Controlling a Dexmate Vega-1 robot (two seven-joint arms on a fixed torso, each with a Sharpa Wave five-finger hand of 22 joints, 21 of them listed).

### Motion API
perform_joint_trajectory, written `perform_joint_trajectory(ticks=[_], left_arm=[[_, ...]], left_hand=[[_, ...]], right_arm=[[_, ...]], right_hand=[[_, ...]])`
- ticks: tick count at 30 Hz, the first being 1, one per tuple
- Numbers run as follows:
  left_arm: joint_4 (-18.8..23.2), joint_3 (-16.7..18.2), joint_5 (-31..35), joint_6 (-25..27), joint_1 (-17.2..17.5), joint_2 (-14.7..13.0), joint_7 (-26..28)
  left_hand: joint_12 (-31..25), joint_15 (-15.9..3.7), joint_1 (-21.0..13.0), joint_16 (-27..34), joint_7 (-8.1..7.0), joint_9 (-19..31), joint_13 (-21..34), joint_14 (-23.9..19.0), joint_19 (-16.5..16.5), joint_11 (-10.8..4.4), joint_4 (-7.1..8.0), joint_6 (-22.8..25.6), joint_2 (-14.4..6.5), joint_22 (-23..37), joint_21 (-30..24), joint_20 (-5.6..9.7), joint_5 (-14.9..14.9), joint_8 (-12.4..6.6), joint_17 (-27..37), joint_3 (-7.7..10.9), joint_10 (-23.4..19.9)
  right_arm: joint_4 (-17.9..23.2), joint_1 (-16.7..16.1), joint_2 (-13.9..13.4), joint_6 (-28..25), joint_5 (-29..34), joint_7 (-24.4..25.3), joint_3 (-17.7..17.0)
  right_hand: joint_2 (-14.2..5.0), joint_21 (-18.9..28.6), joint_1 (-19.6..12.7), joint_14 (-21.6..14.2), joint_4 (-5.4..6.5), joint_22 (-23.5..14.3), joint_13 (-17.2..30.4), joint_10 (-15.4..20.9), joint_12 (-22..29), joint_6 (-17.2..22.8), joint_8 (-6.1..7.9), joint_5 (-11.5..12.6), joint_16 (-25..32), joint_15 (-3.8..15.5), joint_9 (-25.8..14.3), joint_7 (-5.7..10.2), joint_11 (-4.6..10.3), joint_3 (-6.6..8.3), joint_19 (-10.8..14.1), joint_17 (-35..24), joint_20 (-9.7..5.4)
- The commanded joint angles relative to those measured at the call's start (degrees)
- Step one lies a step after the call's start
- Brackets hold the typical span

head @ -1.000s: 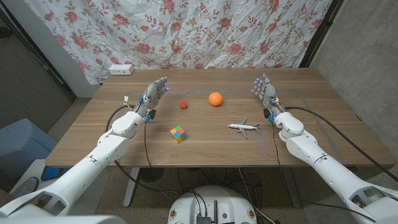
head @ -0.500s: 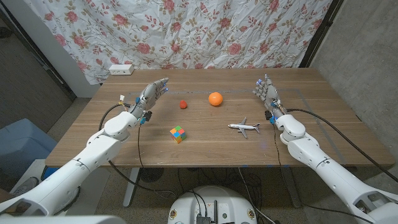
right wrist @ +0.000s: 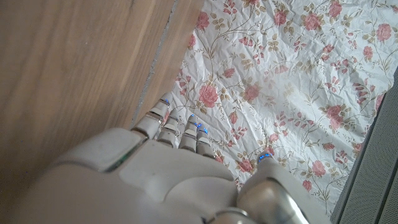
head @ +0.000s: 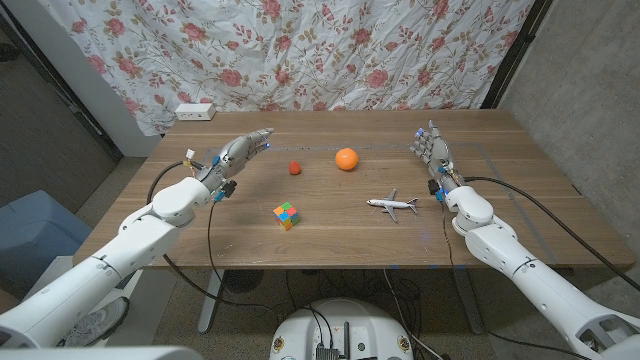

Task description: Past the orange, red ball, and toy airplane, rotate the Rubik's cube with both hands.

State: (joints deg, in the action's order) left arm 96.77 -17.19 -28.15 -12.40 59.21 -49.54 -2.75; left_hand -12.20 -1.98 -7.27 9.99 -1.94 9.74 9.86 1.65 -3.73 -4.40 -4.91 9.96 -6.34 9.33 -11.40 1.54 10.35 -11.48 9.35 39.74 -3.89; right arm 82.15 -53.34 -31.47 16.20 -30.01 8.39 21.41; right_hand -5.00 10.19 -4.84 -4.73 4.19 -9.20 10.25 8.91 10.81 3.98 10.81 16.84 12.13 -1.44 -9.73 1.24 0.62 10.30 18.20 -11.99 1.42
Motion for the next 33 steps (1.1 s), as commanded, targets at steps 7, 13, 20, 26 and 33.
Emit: perform_joint_trajectory(ticks=[7,13,20,26,33], left_arm=[[3.8,1.8,6.2,-3.5,2.7,-7.0,-2.9],[8.4,3.6,8.3,-1.4,5.1,-11.4,-3.1],[12.1,5.3,10.4,0.8,6.6,-14.9,-3.6],[13.7,5.9,13.0,1.3,6.8,-17.6,-5.1],[16.1,7.0,16.6,2.4,6.9,-20.9,-6.3]], left_hand=[[-0.1,-3.33,-2.0,0.4,-0.73,0.2,0.2,-1.2,-2.0,-0.71,-2.65,1.9,0.2,0.2,0.1,0.15,-0.2,-0.12,0.1,0.27,-1.8],[0.2,-3.40,-2.8,0.2,-1.06,0.2,0.2,-1.1,-2.4,-1.34,-3.73,2.4,0.2,0.2,0.2,0.56,-0.3,-0.11,0.1,0.46,-1.8],[0.4,-3.65,-3.7,0.1,-2.54,0.2,0.2,-1.1,-2.7,-1.71,-4.73,2.2,0.2,0.2,0.3,0.89,-0.4,0.12,0.1,0.62,-2.0],[0.4,-3.89,-5.0,0.1,-3.51,0.2,0.2,-1.1,-2.8,-2.45,-5.66,2.7,0.8,0.2,0.5,1.09,-0.5,-0.05,0.1,0.67,-2.7],[0.5,-4.16,-6.4,0.1,-5.10,0.3,0.2,-1.2,-2.9,-3.51,-6.25,3.4,2.5,0.2,0.6,1.36,-0.6,-0.37,0.2,0.37,-3.6]], right_arm=[[3.5,-2.6,-1.7,-1.8,0.7,1.4,-0.5],[2.8,-2.9,-1.6,-0.8,0.4,0.6,-0.5],[2.2,-3.2,-1.1,0.7,0.3,0.3,-0.6],[2.0,-3.4,-1.1,1.4,0.6,0.5,-0.8],[2.8,-3.9,-1.5,1.1,0.8,1.2,-1.2]], right_hand=[[-0.52,0.3,-0.4,-0.5,0.02,-0.3,0.2,0.5,0.1,0.5,-0.03,0.0,-0.1,0.43,-0.2,0.04,-0.13,0.58,0.0,0.0,-0.34],[-0.54,0.3,-0.4,-0.5,-0.03,-0.3,0.2,0.5,0.1,0.4,-0.08,0.0,-0.1,0.39,-0.2,0.05,-0.12,0.65,0.0,0.1,-0.38],[-0.56,0.3,-0.4,-0.5,-0.07,-0.3,0.2,0.4,0.1,0.4,-0.09,0.0,-0.1,0.44,-0.2,-0.03,-0.12,0.72,0.0,0.1,-0.43],[-0.58,0.3,-0.5,-0.6,-0.11,-0.3,0.2,0.5,0.1,0.4,-0.11,0.0,-0.1,0.45,-0.2,-0.01,-0.06,0.79,0.0,0.1,-0.43],[-0.59,0.3,-0.5,-0.6,-0.17,-0.3,0.2,0.5,0.1,0.5,-0.12,-0.1,-0.1,0.44,-0.2,0.00,-0.14,0.88,0.1,0.1,-0.45]])
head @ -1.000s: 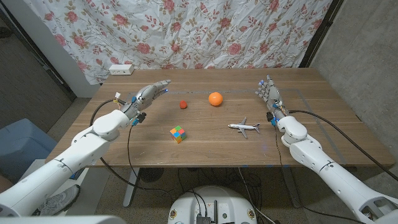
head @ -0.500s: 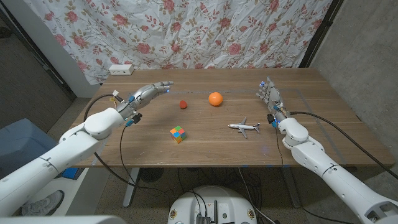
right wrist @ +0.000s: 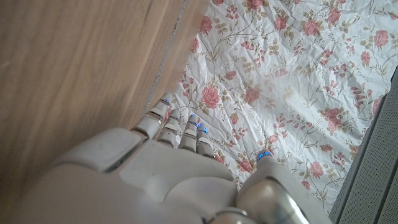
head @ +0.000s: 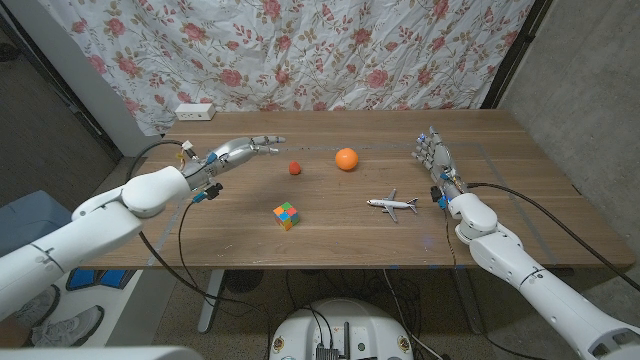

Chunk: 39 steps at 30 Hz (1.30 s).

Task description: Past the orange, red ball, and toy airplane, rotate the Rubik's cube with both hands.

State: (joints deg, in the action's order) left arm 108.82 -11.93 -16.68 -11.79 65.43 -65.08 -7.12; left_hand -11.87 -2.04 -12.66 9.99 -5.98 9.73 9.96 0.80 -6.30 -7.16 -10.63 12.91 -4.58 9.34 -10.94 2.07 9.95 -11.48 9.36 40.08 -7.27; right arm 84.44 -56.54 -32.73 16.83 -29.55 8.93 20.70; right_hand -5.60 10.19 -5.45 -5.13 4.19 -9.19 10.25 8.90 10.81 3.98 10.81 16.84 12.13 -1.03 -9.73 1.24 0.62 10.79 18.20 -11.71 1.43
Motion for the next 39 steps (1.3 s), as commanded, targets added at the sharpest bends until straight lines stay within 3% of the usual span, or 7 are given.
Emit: perform_joint_trajectory(ticks=[1,7,15,21,33,39], left_arm=[[4.2,1.8,5.7,1.8,0.6,-5.7,-2.3],[3.7,0.5,9.2,1.0,-2.6,-7.1,-5.4],[0.6,-2.8,11.0,-1.5,-9.2,-6.6,-11.8],[1.2,-4.3,14.5,-1.7,-12.7,-7.5,-15.1],[3.8,-6.9,21.0,-1.7,-15.5,-7.6,-17.9],[6.1,-7.0,23.3,-0.4,-15.2,-8.0,-18.3]], left_hand=[[0.2,-4.11,-1.2,0.1,-1.21,0.3,0.1,-0.3,-0.4,-0.86,-0.55,0.5,0.9,0.2,0.2,0.91,-0.1,-0.39,0.2,0.01,-0.2],[0.3,-4.28,-2.5,0.1,-2.82,0.3,0.1,-0.4,-0.4,-1.79,-0.61,0.7,2.2,0.2,0.3,1.19,-0.1,-0.50,0.2,-0.17,-0.8],[0.5,-4.30,-3.9,0.1,-3.88,0.3,0.1,-0.3,-0.4,-2.74,-0.60,0.9,3.3,0.1,0.4,1.37,-0.1,-0.62,0.2,-0.28,-1.2],[0.6,-4.30,-4.9,0.0,-4.47,0.3,0.1,-0.1,-0.4,-2.97,-0.60,1.4,4.1,0.1,0.5,1.48,0.0,-0.81,0.2,-0.37,-1.2],[0.8,-4.08,-6.7,0.1,-5.12,0.4,0.1,-0.1,0.0,-3.12,-0.56,1.7,5.0,0.1,0.6,1.48,0.1,-0.90,0.2,-0.26,-1.5],[0.7,-4.14,-8.0,0.1,-5.30,0.4,0.1,-0.3,-0.1,-3.74,-0.54,1.7,5.6,0.1,0.6,1.47,0.2,-0.94,0.2,-0.15,-2.1]], right_arm=[[0.7,-0.8,-0.3,0.4,0.4,0.9,-0.5],[1.5,-1.5,-0.2,0.5,1.1,2.5,-1.0],[3.4,-2.5,-0.3,-0.3,2.3,4.8,-1.2],[4.6,-3.2,-0.5,-1.0,2.2,5.3,-1.5],[3.0,-2.9,0.3,0.2,2.0,4.3,-1.2],[1.8,-2.5,0.5,1.2,1.4,3.4,-1.4]], right_hand=[[0.01,0.3,0.1,-0.2,-0.18,-0.3,0.2,0.5,0.1,0.4,-0.13,-0.1,-0.1,0.02,-0.2,0.03,-0.13,0.41,0.1,-0.2,-0.48],[-0.01,0.3,0.1,-0.2,-0.22,-0.3,0.2,0.6,0.1,0.4,-0.14,-0.1,-0.1,0.00,-0.2,0.01,-0.13,0.47,0.1,-0.2,-0.46],[-0.03,0.4,0.0,-0.2,-0.27,-0.3,0.2,0.6,0.1,0.4,-0.17,-0.1,-0.1,0.01,-0.2,0.04,-0.13,0.56,0.1,-0.2,-0.49],[-0.05,0.4,0.0,-0.2,-0.32,-0.3,0.2,0.7,0.1,0.6,-0.12,-0.2,-0.1,0.19,-0.2,0.14,-0.14,0.65,0.1,-0.2,-0.43],[-0.07,0.4,0.0,-0.3,-0.39,-0.3,0.2,0.7,0.1,0.7,-0.12,-0.3,-0.1,0.07,-0.2,0.14,-0.14,0.78,0.1,-0.2,-0.45],[-0.07,0.4,0.0,-0.2,-0.41,-0.3,0.2,0.7,0.1,0.7,-0.14,-0.3,-0.1,0.16,-0.2,0.17,-0.09,0.84,0.1,-0.2,-0.46]])
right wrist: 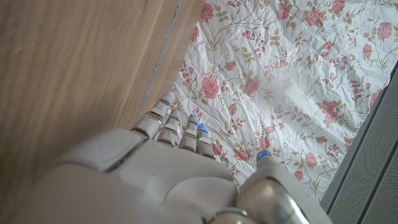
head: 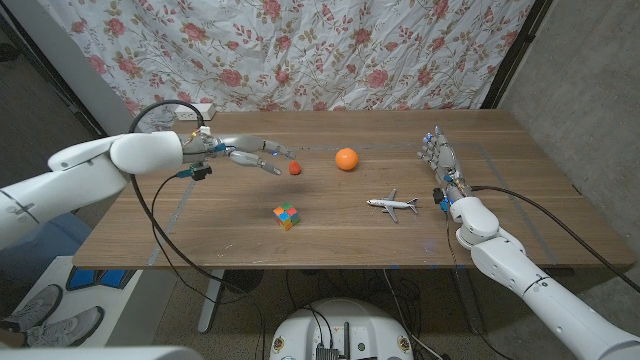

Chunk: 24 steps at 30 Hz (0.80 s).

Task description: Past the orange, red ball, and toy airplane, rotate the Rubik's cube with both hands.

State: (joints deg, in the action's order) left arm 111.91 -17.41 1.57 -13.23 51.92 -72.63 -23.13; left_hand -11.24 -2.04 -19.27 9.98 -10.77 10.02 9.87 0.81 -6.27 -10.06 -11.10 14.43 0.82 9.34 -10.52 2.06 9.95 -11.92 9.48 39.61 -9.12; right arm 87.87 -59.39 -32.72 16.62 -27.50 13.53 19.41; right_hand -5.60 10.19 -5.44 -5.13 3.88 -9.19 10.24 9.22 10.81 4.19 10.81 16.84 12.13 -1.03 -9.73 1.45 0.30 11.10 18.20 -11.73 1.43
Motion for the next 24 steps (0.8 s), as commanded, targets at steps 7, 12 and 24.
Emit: perform_joint_trajectory(ticks=[7,12,24], left_arm=[[5.3,-2.0,8.6,1.8,-1.7,-0.6,-2.7],[7.6,-1.8,12.1,3.1,-0.4,-1.5,-1.9],[10.1,-1.8,22.2,1.9,2.0,-2.9,0.6]], left_hand=[[0.1,-4.24,-2.8,0.2,-0.41,0.1,0.2,-0.6,-0.3,-0.99,-0.06,0.1,0.6,0.1,0.1,1.31,0.3,-0.44,0.1,0.48,-0.5],[0.3,-4.11,-3.9,0.2,-0.22,0.1,0.2,-0.6,-0.3,-0.85,-0.05,-0.7,1.0,0.1,0.1,1.30,0.3,-0.17,0.1,0.57,-0.3],[0.7,-4.76,-7.3,0.0,-0.91,0.1,0.2,-0.3,-0.4,-1.70,0.02,-0.5,3.0,0.1,0.1,2.16,0.2,-0.36,0.1,0.41,0.3]], right_arm=[[-2.3,0.5,0.3,2.0,-1.4,-2.3,-0.4],[-2.7,0.4,0.1,2.2,-1.9,-3.0,-0.5],[-3.5,0.3,0.4,2.7,-2.5,-3.6,-0.5]], right_hand=[[-0.10,0.4,0.0,-0.3,-0.11,-0.3,0.2,0.4,0.1,0.4,-0.16,-0.3,-0.1,0.09,-0.2,-0.04,0.25,0.61,0.1,-0.2,-0.46],[-0.11,0.4,0.1,-0.3,-0.12,-0.3,0.2,0.5,0.0,0.4,-0.18,-0.4,-0.1,0.09,-0.2,-0.07,0.25,0.67,0.1,-0.2,-0.50],[-0.12,0.4,0.1,-0.2,-0.13,-0.3,0.2,0.4,0.0,0.4,-0.22,-0.4,-0.1,0.08,-0.2,-0.14,0.20,0.77,0.1,-0.2,-0.51]])
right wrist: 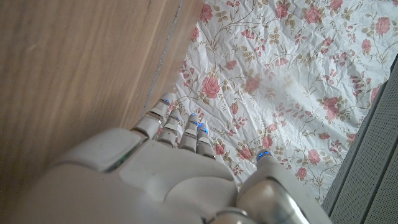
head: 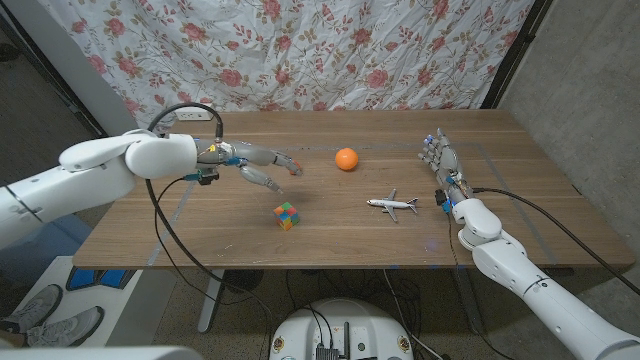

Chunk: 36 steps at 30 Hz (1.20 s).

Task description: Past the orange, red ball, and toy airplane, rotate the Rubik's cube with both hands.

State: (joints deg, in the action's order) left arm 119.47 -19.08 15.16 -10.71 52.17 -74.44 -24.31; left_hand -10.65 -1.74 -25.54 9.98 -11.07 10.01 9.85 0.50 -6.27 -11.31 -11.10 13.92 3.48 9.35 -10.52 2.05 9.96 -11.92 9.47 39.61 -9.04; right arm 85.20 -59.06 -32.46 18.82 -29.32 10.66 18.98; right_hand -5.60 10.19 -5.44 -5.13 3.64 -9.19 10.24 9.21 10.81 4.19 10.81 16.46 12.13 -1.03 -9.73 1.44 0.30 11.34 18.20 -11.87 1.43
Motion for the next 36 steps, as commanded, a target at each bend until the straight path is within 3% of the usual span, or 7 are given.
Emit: perform_joint_trajectory(ticks=[1,22,27,36], left_arm=[[2.4,-0.1,8.8,-0.7,1.9,-1.0,2.0],[-1.1,-1.2,17.4,-6.1,2.1,1.5,5.5],[-1.9,-1.6,18.6,-7.3,2.0,1.8,5.5],[-4.1,-3.0,22.9,-11.2,0.8,3.0,7.1]], left_hand=[[0.1,-5.15,-1.4,0.0,-0.75,0.1,0.2,0.2,-0.4,-0.55,0.02,-0.2,0.5,0.1,0.1,2.23,0.2,-0.32,0.1,0.38,0.3],[0.3,-5.05,-5.0,0.0,-0.73,0.2,0.2,0.7,-0.7,-0.89,0.12,-2.3,2.9,0.1,0.0,2.52,0.0,0.22,0.2,-0.15,1.1],[0.5,-4.61,-6.7,-0.1,-0.13,0.2,0.2,1.6,-0.2,-0.79,0.25,-4.7,4.5,0.1,0.2,2.39,0.0,0.72,0.2,-0.84,2.2],[0.5,-4.47,-7.9,0.0,-0.29,0.2,0.2,2.0,0.2,-0.74,0.36,-6.3,5.5,0.2,0.2,2.58,0.1,0.81,0.2,-1.60,2.9]], right_arm=[[-0.8,0.0,0.2,0.6,-0.7,-0.7,-0.1],[-1.8,0.6,1.2,0.5,-0.3,0.5,0.2],[-2.3,1.0,1.4,0.5,-0.5,0.3,0.3],[-3.0,1.8,1.7,0.4,-0.5,0.1,0.6]], right_hand=[[-0.13,0.4,0.1,-0.2,0.11,-0.3,0.2,0.4,0.0,0.3,-0.22,-0.1,-0.2,0.15,-0.2,-0.17,0.18,0.54,0.1,-0.1,-0.50],[-0.11,0.4,0.2,-0.2,0.09,-0.3,0.2,0.3,0.0,0.2,-0.27,-0.2,-0.2,-0.04,-0.2,-0.13,0.27,0.66,0.1,-0.1,-0.55],[-0.12,0.4,0.3,-0.2,0.10,-0.3,0.2,0.3,-0.1,0.2,-0.27,-0.2,-0.1,-0.06,-0.2,-0.13,0.20,0.69,0.2,-0.2,-0.53],[-0.11,0.4,0.3,-0.2,0.10,-0.3,0.2,0.3,-0.1,0.2,-0.27,-0.2,-0.2,-0.04,-0.2,-0.09,0.19,0.73,0.1,-0.2,-0.54]])
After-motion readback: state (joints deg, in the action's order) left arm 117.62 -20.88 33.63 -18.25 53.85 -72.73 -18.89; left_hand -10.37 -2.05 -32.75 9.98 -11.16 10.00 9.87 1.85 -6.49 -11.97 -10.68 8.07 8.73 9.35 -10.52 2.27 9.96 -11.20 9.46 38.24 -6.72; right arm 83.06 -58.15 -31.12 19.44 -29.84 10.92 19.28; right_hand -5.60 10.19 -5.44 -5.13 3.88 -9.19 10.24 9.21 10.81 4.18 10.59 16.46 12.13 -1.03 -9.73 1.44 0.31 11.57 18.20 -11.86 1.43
